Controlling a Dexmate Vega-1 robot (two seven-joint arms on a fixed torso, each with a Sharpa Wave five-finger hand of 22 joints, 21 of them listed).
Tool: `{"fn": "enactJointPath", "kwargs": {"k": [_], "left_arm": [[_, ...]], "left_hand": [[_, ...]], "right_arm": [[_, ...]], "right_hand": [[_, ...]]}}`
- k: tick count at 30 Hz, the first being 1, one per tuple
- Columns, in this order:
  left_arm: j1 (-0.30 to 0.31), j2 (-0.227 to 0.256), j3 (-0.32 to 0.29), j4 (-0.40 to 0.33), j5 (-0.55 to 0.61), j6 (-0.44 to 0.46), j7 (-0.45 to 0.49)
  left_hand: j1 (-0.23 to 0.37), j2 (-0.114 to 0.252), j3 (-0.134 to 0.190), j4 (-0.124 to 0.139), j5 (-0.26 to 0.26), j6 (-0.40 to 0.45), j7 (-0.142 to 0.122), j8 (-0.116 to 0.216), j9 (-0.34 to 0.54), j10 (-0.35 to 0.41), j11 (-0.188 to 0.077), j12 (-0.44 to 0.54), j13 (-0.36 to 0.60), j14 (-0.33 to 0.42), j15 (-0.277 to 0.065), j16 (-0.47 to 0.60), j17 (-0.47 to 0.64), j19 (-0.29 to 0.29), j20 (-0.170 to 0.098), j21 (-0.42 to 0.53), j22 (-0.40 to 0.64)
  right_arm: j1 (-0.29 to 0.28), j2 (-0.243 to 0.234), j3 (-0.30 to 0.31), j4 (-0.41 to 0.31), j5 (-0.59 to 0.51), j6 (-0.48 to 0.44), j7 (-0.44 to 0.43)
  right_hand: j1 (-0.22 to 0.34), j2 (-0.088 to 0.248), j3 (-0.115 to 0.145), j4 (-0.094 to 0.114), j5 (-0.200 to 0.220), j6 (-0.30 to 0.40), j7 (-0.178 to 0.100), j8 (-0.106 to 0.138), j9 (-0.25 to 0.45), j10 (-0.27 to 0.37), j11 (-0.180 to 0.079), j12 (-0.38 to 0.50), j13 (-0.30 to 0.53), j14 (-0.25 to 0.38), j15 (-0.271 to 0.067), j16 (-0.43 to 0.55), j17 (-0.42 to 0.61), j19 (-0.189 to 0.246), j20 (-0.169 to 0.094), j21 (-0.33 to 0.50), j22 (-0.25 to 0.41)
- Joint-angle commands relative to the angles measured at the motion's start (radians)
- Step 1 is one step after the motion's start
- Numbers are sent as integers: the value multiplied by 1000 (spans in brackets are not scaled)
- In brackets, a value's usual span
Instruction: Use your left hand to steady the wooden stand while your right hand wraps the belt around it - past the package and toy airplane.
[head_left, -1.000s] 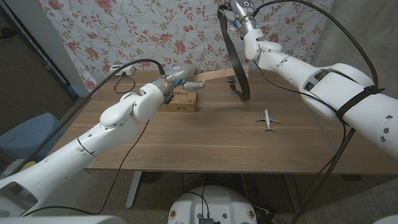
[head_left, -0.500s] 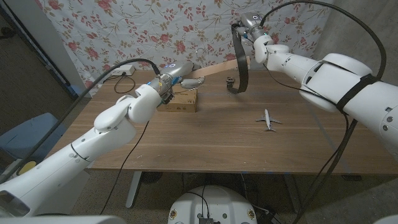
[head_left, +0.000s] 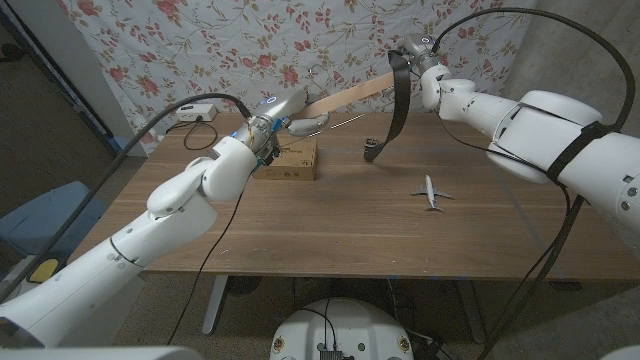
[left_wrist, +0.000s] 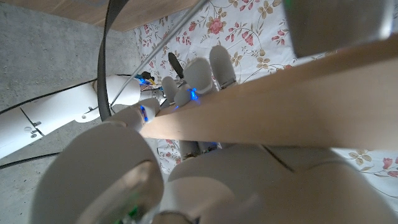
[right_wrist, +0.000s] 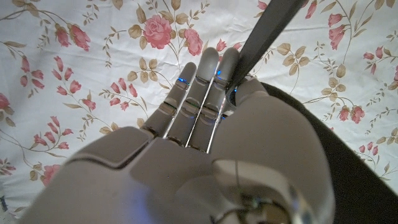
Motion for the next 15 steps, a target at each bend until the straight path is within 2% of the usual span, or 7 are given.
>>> {"fn": "enactJointPath", "kwargs": {"k": [1,4,9,12,15], "left_arm": [[-25,-36,26,57,-17,-59,71],[-20,-56,34,77,7,-73,128],[-15,-88,47,108,37,-98,207],[-16,-106,53,130,42,-126,246],[-19,-123,56,154,39,-161,284]], "left_hand": [[-9,6,25,21,4,-6,-7,7,3,-1,-1,189,67,3,-1,2,6,-6,-42,8,2],[-10,6,26,21,3,-5,-3,8,1,-1,0,189,67,0,1,-3,1,-8,-43,11,3],[-10,6,26,21,2,-9,-5,9,0,-1,-2,189,67,4,1,1,6,-8,-45,13,-2],[-10,6,27,21,2,-6,-4,9,-5,2,1,190,67,4,0,1,8,-7,-46,16,-2],[-11,7,27,21,1,-9,-7,12,-2,1,-2,190,67,2,1,-1,7,-6,-47,16,-7]], "right_arm": [[-47,-14,36,-53,4,-6,-243],[-74,-14,72,-90,-2,-44,-338],[-144,-60,133,-252,-31,-146,-432],[-177,-93,147,-338,-69,-181,-434],[-194,-116,138,-388,-129,-202,-426]], "right_hand": [[5,8,-7,2,10,144,-65,2,3,7,1,-1,1,6,-102,-6,2,-1,-98,11,1],[7,10,-9,3,12,146,-60,2,5,7,-2,1,4,10,-102,-10,3,-1,-92,14,-1],[10,14,-11,4,14,152,-48,1,4,17,1,1,-3,17,-100,-17,3,-2,-80,19,-3],[13,14,-13,3,15,156,-40,-1,4,19,3,5,2,23,-99,-22,4,-4,-77,22,-4],[15,14,-14,2,16,156,-40,-2,4,19,2,5,2,26,-99,-24,5,-4,-77,24,-5]]}}
